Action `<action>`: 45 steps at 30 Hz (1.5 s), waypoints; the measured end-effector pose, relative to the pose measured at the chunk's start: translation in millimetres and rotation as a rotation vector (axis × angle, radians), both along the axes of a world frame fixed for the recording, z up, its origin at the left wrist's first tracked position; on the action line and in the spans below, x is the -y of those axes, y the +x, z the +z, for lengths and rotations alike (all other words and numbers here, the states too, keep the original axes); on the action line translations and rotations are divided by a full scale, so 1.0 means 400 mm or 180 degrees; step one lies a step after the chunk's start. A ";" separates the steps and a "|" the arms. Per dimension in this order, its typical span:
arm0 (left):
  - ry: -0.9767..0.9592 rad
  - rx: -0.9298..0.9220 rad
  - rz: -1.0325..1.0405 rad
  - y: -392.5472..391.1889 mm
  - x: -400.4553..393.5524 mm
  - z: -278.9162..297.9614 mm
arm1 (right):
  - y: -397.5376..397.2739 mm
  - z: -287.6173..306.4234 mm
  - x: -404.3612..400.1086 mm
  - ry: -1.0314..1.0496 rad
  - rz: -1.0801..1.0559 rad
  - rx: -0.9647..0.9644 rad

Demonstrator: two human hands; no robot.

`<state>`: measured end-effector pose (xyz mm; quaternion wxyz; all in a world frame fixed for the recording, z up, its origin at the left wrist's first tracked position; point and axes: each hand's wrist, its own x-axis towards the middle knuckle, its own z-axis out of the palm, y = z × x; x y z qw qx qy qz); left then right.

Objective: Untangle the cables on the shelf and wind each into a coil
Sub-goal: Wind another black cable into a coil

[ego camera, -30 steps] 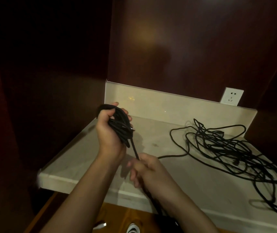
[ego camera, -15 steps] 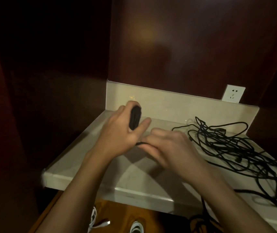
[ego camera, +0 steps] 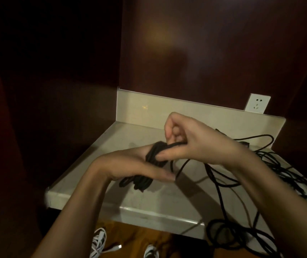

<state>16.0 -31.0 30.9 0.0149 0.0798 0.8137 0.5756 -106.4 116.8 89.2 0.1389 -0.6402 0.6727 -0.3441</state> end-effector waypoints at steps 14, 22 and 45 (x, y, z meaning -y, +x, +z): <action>0.1746 -0.0723 0.0489 -0.011 0.046 -0.003 | -0.061 -0.187 0.006 -0.1502 -0.0687 -0.2038; 0.2334 -0.0932 0.0971 -0.029 0.046 -0.005 | -0.057 -0.230 -0.024 -0.0658 -0.0618 0.0116; 0.3964 -0.1030 0.0175 -0.063 -0.023 -0.011 | 0.062 -0.258 0.066 -0.1618 -0.1137 0.1614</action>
